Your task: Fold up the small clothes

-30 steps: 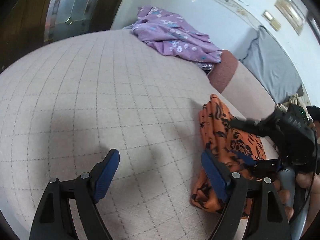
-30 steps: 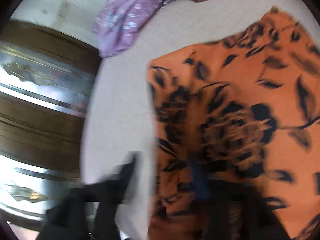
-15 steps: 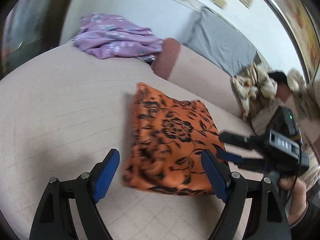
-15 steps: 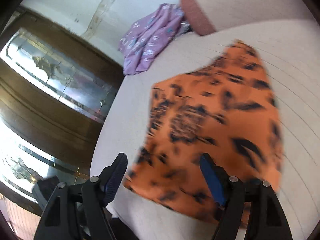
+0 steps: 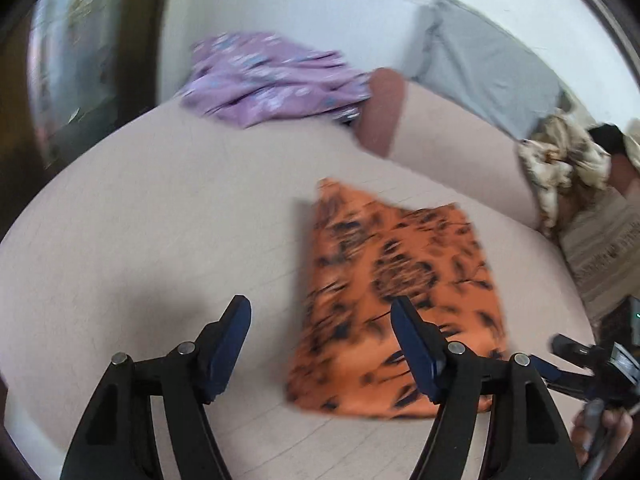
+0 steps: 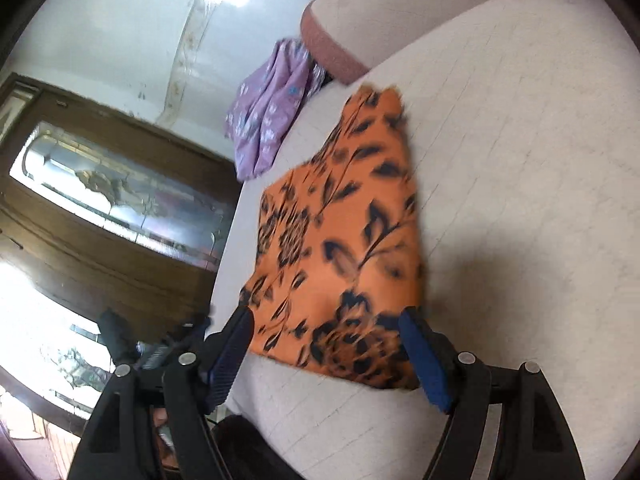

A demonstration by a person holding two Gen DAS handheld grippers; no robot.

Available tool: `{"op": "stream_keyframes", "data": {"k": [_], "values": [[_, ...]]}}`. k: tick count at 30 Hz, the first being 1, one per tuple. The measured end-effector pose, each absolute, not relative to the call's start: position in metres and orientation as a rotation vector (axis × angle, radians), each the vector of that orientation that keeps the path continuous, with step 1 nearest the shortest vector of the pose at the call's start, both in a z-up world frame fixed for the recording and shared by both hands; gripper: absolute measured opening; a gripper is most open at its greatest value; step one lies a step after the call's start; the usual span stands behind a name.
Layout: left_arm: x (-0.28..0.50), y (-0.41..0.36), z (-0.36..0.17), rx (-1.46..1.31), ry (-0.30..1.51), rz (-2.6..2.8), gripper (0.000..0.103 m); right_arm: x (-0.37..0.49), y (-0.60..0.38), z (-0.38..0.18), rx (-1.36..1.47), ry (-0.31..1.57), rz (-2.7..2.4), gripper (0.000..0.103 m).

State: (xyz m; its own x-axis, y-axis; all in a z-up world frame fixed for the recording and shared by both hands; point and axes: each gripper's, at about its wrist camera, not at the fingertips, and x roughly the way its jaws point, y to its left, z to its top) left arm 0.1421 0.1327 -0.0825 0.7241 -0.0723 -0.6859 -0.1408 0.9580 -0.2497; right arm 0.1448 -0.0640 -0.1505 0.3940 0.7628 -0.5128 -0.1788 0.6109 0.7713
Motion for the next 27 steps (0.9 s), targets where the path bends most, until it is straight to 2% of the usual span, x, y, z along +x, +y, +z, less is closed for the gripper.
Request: {"op": "stream_keyframes", "data": {"k": [4, 8, 9, 10, 11, 14, 16, 18, 19, 22, 23, 27], "values": [[0.182, 0.111, -0.1, -0.196, 0.814, 0.015, 0.073, 0.174, -0.083, -0.164, 0.76, 1.016, 0.622, 0.081], [0.213, 0.11, -0.15, -0.121, 1.01, 0.12, 0.074, 0.21, -0.067, -0.189, 0.835, 1.098, 0.654, 0.081], [0.214, 0.113, -0.155, -0.139, 1.018, 0.117, 0.075, 0.216, -0.059, -0.197, 0.849, 1.118, 0.671, 0.078], [0.212, 0.118, -0.157, -0.172, 1.002, 0.119, 0.076, 0.22, -0.05, -0.201, 0.846, 1.13, 0.694, 0.052], [0.212, 0.119, -0.157, -0.183, 1.001, 0.116, 0.076, 0.222, -0.039, -0.202, 0.785, 1.155, 0.682, 0.043], [0.213, 0.119, -0.158, -0.164, 0.988, 0.1, 0.078, 0.211, -0.033, -0.179, 0.694, 1.094, 0.627, 0.037], [0.213, 0.12, -0.161, -0.168, 0.985, 0.098, 0.08, 0.211, -0.034, -0.192, 0.656, 1.137, 0.564, 0.038], [0.213, 0.127, -0.162, -0.195, 0.98, 0.094, 0.081, 0.216, -0.044, -0.215, 0.804, 1.188, 0.59, 0.048], [0.213, 0.129, -0.163, -0.203, 0.982, 0.09, 0.081, 0.216, -0.048, -0.211, 0.828, 1.177, 0.609, 0.058], [0.212, 0.131, -0.166, -0.197, 0.972, 0.081, 0.083, 0.219, -0.062, -0.181, 0.833, 1.059, 0.648, 0.065], [0.212, 0.131, -0.167, -0.2, 0.972, 0.08, 0.084, 0.225, -0.066, -0.174, 0.856, 1.028, 0.648, 0.073], [0.215, 0.134, -0.173, -0.207, 0.973, 0.073, 0.084, 0.271, -0.061, -0.186, 0.864, 1.071, 0.578, 0.075]]}}
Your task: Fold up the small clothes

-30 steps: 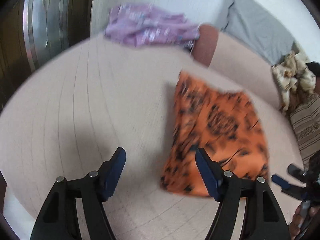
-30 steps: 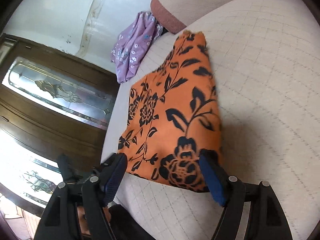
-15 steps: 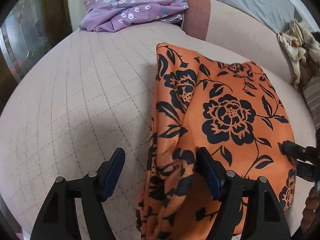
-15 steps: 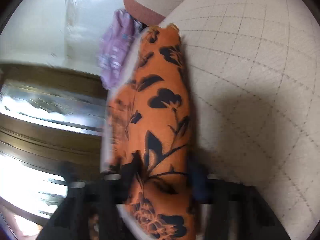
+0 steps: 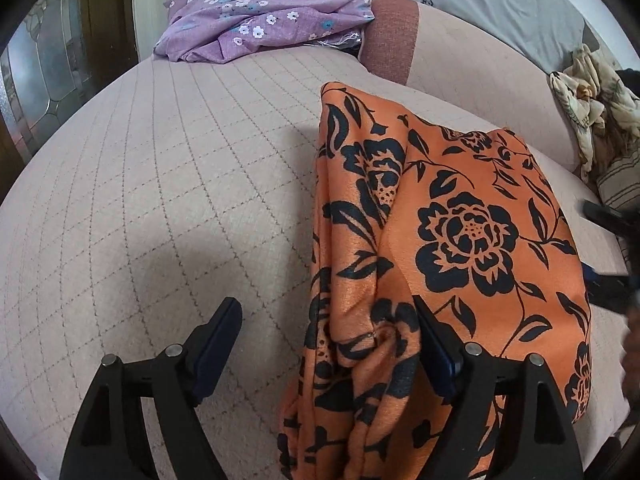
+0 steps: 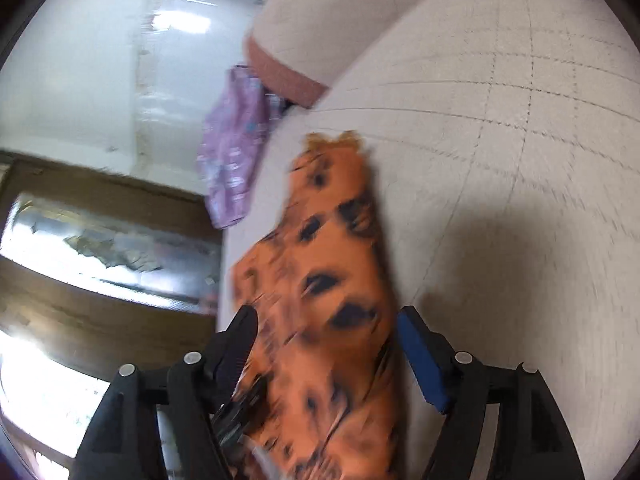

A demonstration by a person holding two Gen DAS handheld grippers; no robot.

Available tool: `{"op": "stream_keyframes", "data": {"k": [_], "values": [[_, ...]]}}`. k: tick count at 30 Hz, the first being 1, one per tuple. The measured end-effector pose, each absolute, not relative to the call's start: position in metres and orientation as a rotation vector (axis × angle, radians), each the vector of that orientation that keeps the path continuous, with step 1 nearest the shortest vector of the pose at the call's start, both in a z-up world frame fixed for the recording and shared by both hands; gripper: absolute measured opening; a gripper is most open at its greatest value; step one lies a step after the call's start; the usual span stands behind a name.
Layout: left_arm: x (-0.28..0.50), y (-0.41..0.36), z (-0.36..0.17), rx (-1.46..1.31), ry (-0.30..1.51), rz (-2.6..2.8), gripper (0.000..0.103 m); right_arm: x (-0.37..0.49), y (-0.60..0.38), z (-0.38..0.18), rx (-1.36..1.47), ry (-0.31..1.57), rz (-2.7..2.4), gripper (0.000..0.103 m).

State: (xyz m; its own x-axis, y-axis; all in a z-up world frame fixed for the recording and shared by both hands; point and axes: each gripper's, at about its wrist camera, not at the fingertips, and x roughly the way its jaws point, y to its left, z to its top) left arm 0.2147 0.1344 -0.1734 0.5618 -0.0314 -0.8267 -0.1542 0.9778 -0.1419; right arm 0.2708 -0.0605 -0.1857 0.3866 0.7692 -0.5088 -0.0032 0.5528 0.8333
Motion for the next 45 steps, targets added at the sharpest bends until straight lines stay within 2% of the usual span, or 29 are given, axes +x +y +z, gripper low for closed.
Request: {"op": "stream_keyframes", "data": {"k": [1, 2, 3, 5, 8, 10, 13, 14, 16, 17, 18, 19, 20, 24, 25, 26, 27, 33, 34, 35, 36, 37, 38, 40, 42, 45], "values": [[0.214, 0.135, -0.174, -0.206, 0.973, 0.07, 0.084, 0.283, -0.056, -0.194, 0.879, 1.097, 0.575, 0.073], [0.214, 0.136, -0.176, -0.206, 0.972, 0.072, 0.084, 0.29, -0.051, -0.199, 0.917, 1.115, 0.618, 0.051], [0.213, 0.136, -0.176, -0.207, 0.97, 0.073, 0.085, 0.292, -0.045, -0.198, 0.902, 1.136, 0.64, 0.039], [0.214, 0.136, -0.179, -0.204, 0.959, 0.067, 0.089, 0.287, -0.037, -0.19, 0.771, 1.134, 0.582, 0.03], [0.216, 0.135, -0.18, -0.19, 0.957, 0.073, 0.089, 0.285, -0.055, -0.223, 0.915, 1.178, 0.495, 0.032], [0.216, 0.138, -0.181, -0.199, 0.958, 0.064, 0.089, 0.282, -0.049, -0.203, 0.828, 1.137, 0.538, 0.034], [0.215, 0.138, -0.181, -0.196, 0.956, 0.065, 0.089, 0.286, -0.056, -0.189, 0.851, 1.124, 0.515, 0.042], [0.215, 0.138, -0.18, -0.196, 0.957, 0.066, 0.089, 0.29, -0.06, -0.187, 0.856, 1.105, 0.508, 0.058], [0.216, 0.138, -0.18, -0.198, 0.959, 0.064, 0.089, 0.303, -0.064, -0.185, 0.86, 1.076, 0.503, 0.082], [0.216, 0.138, -0.18, -0.198, 0.96, 0.062, 0.089, 0.312, -0.062, -0.189, 0.868, 1.086, 0.504, 0.081], [0.216, 0.138, -0.179, -0.197, 0.959, 0.061, 0.089, 0.322, -0.056, -0.201, 0.883, 1.138, 0.509, 0.077], [0.216, 0.138, -0.18, -0.197, 0.956, 0.061, 0.09, 0.327, -0.055, -0.206, 0.875, 1.177, 0.499, 0.036], [0.215, 0.138, -0.179, -0.196, 0.953, 0.062, 0.09, 0.328, -0.055, -0.211, 0.903, 1.186, 0.504, 0.029], [0.213, 0.137, -0.181, -0.189, 0.947, 0.071, 0.091, 0.318, -0.07, -0.227, 1.056, 1.165, 0.456, 0.028], [0.213, 0.139, -0.18, -0.196, 0.954, 0.066, 0.091, 0.315, -0.072, -0.226, 1.069, 1.155, 0.463, 0.034], [0.213, 0.141, -0.179, -0.203, 0.957, 0.061, 0.091, 0.312, -0.073, -0.22, 1.062, 1.153, 0.455, 0.047], [0.212, 0.143, -0.177, -0.211, 0.961, 0.056, 0.091, 0.305, -0.077, -0.213, 1.026, 1.152, 0.426, 0.053], [0.177, 0.157, -0.143, -0.303, 0.902, -0.019, 0.088, 0.253, -0.03, -0.117, 0.635, 0.973, 0.546, 0.054], [0.171, 0.156, -0.147, -0.309, 0.918, -0.026, 0.087, 0.242, -0.02, -0.11, 0.594, 0.964, 0.609, 0.057], [0.172, 0.154, -0.16, -0.304, 0.984, -0.036, 0.074, 0.235, -0.011, -0.109, 0.56, 0.97, 0.654, 0.062], [0.175, 0.156, -0.177, -0.331, 1.062, -0.063, 0.062, 0.228, 0.001, -0.117, 0.523, 1.008, 0.704, 0.063], [0.174, 0.16, -0.181, -0.358, 1.053, -0.071, 0.061, 0.223, 0.006, -0.132, 0.501, 1.057, 0.716, 0.063], [0.174, 0.163, -0.175, -0.364, 1.044, -0.08, 0.058, 0.221, 0.009, -0.153, 0.472, 1.122, 0.691, 0.058], [0.176, 0.171, -0.156, -0.394, 1.02, -0.105, 0.056, 0.215, -0.001, -0.166, 0.493, 1.094, 0.673, 0.05], [0.188, 0.184, -0.13, -0.411, 0.936, -0.133, 0.057, 0.215, -0.005, -0.161, 0.502, 1.095, 0.679, 0.05], [0.235, 0.2, -0.128, -0.411, 0.95, -0.156, 0.057, 0.215, -0.007, -0.163, 0.488, 1.1, 0.693, 0.05]]}}
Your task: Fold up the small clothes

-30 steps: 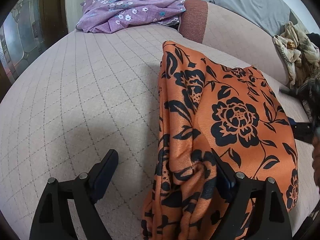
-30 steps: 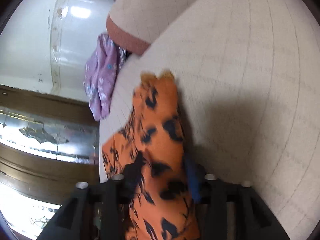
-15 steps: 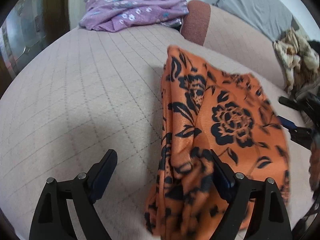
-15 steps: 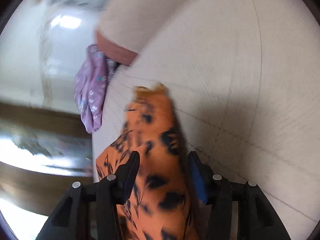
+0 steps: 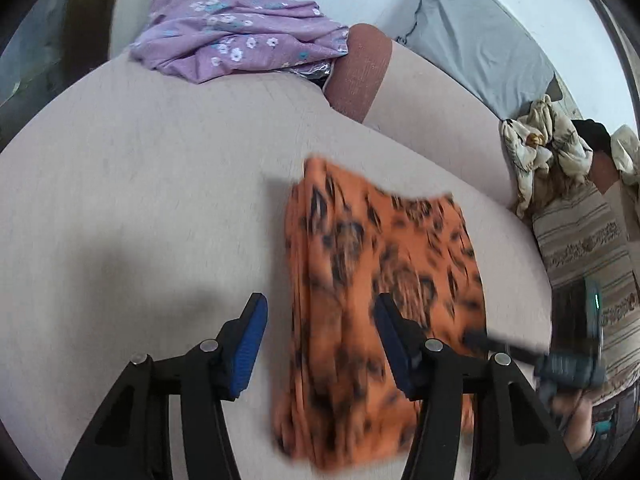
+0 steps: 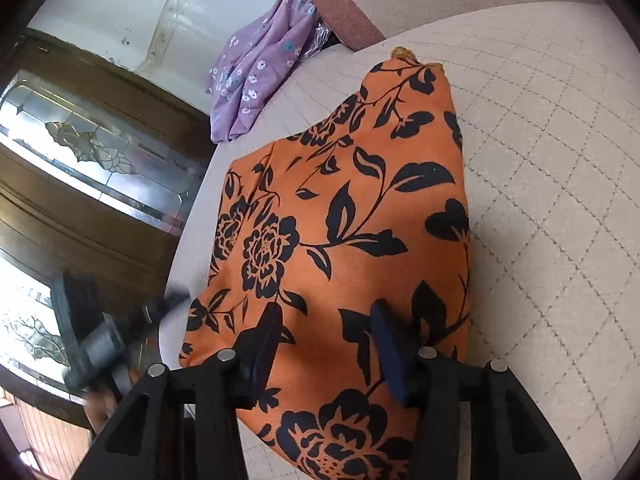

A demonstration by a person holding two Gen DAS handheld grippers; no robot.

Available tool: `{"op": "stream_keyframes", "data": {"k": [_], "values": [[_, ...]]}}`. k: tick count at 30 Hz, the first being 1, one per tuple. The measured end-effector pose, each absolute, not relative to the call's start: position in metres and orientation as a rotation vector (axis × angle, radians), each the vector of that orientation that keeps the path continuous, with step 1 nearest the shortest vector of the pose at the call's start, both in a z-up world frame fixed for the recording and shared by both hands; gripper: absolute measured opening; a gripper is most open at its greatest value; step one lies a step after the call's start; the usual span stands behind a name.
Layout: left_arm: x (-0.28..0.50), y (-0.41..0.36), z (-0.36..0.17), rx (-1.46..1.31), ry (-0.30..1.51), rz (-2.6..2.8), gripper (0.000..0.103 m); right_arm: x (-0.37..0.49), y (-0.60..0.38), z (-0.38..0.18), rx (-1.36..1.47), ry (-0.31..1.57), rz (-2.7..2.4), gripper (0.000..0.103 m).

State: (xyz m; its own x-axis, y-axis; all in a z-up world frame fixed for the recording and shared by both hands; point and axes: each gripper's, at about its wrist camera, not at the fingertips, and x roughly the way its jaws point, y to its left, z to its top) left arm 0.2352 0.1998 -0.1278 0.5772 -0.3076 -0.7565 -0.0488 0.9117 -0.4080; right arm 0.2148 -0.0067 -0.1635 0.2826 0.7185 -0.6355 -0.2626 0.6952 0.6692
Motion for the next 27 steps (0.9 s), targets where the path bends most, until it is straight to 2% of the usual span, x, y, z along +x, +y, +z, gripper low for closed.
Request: {"op": "stream_keyframes", "data": {"k": [1, 3, 4, 5, 10, 12, 13, 14, 18, 23, 25, 27], "values": [[0.251, 0.205, -0.135, -0.43, 0.979, -0.163, 0.056, 0.214, -0.009, -0.164, 0.497, 1.096, 0.692, 0.05], [0.295, 0.208, -0.155, -0.484, 1.051, -0.189, 0.041, 0.211, -0.009, -0.164, 0.503, 1.084, 0.694, 0.05], [0.311, 0.205, -0.162, -0.475, 1.076, -0.177, 0.027, 0.213, -0.008, -0.165, 0.509, 1.079, 0.695, 0.05], [0.327, 0.204, -0.17, -0.476, 1.111, -0.166, 0.023, 0.214, -0.005, -0.167, 0.519, 1.075, 0.694, 0.05], [0.36, 0.193, -0.179, -0.433, 1.129, -0.148, 0.028, 0.211, -0.002, -0.165, 0.522, 1.069, 0.685, 0.05], [0.35, 0.196, -0.174, -0.423, 1.112, -0.13, 0.036, 0.21, -0.001, -0.165, 0.513, 1.066, 0.686, 0.05], [0.342, 0.197, -0.17, -0.403, 1.097, -0.11, 0.045, 0.209, -0.002, -0.165, 0.514, 1.064, 0.688, 0.05], [0.331, 0.199, -0.163, -0.39, 1.082, -0.104, 0.047, 0.209, -0.003, -0.165, 0.519, 1.064, 0.688, 0.05], [0.285, 0.203, -0.131, -0.395, 1.013, -0.148, 0.047, 0.208, -0.004, -0.161, 0.524, 1.072, 0.683, 0.05], [0.199, 0.166, -0.101, -0.336, 0.929, -0.167, 0.047, 0.195, 0.001, -0.129, 0.477, 1.018, 0.698, 0.063], [0.189, 0.149, -0.116, -0.317, 0.967, -0.15, 0.047, 0.187, 0.005, -0.124, 0.46, 0.996, 0.718, 0.071], [0.188, 0.14, -0.146, -0.272, 1.049, -0.092, 0.048, 0.189, 0.011, -0.143, 0.446, 1.075, 0.689, 0.073]]}}
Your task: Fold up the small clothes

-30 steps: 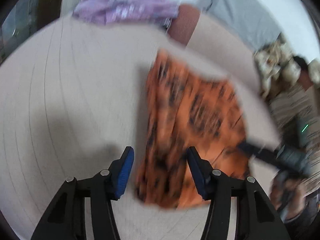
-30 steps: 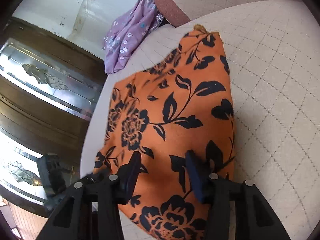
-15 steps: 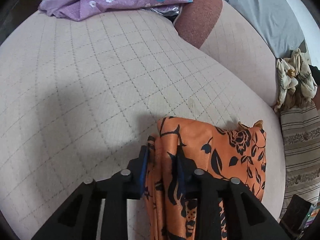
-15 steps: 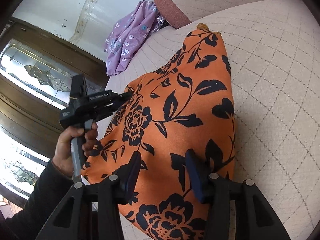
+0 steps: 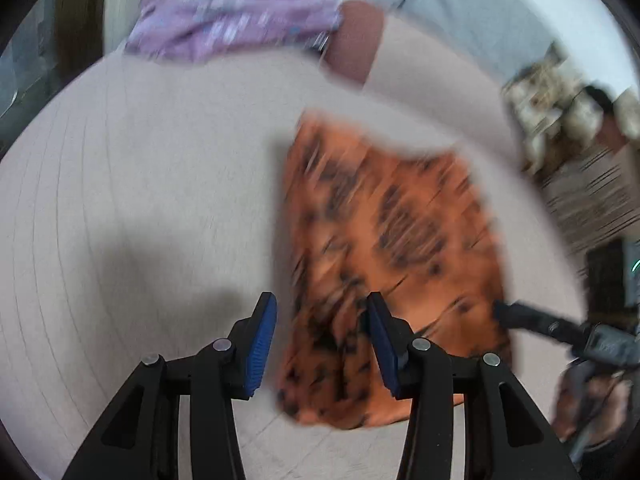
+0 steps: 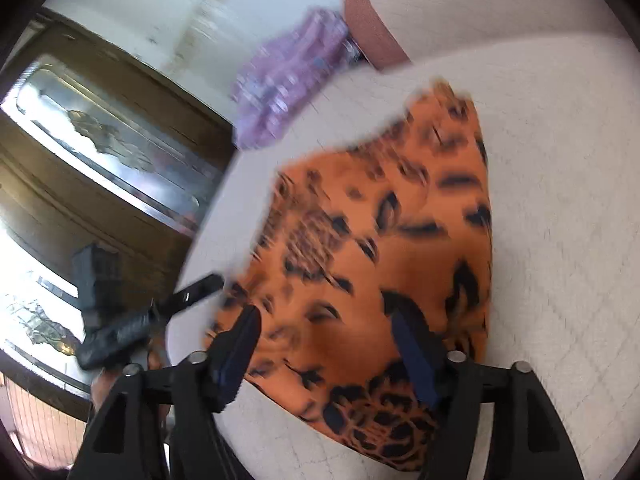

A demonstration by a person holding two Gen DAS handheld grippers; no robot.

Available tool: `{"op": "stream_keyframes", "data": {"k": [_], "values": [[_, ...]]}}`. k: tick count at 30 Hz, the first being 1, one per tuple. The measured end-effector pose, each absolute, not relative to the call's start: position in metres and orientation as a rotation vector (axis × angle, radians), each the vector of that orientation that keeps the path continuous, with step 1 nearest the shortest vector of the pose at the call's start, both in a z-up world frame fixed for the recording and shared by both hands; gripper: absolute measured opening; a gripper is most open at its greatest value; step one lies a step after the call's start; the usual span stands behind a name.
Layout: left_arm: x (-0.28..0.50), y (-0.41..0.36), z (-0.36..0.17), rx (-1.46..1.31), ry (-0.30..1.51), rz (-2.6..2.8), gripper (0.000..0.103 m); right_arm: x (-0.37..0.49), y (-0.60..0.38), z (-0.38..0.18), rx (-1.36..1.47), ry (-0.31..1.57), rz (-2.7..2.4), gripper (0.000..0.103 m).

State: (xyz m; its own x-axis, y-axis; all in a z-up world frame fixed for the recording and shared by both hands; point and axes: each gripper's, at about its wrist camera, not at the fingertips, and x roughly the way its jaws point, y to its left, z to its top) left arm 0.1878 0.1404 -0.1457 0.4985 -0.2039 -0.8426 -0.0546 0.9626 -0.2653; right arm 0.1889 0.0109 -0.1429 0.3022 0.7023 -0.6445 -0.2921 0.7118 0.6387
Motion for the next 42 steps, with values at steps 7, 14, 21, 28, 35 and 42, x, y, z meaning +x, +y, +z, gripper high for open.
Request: {"op": "stream_keyframes", "data": {"k": [7, 14, 21, 28, 35, 42], "values": [[0.161, 0.123, -0.12, -0.254, 0.961, -0.029, 0.064, 0.175, 0.012, -0.123, 0.4, 1.042, 0.698, 0.073], [0.137, 0.101, -0.092, -0.178, 0.906, 0.006, 0.08, 0.138, -0.011, -0.144, 0.477, 1.048, 0.632, 0.073], [0.133, 0.091, -0.087, -0.16, 0.899, 0.009, 0.081, 0.109, -0.033, -0.146, 0.509, 1.027, 0.606, 0.074], [0.132, 0.086, -0.088, -0.132, 0.907, 0.015, 0.081, 0.112, -0.036, -0.133, 0.532, 0.989, 0.624, 0.074], [0.138, 0.089, -0.094, -0.121, 0.921, 0.031, 0.081, 0.133, -0.015, -0.114, 0.508, 0.935, 0.691, 0.076], [0.148, 0.099, -0.12, -0.16, 1.008, 0.031, 0.081, 0.166, -0.005, -0.163, 0.527, 1.073, 0.676, 0.085]]}}
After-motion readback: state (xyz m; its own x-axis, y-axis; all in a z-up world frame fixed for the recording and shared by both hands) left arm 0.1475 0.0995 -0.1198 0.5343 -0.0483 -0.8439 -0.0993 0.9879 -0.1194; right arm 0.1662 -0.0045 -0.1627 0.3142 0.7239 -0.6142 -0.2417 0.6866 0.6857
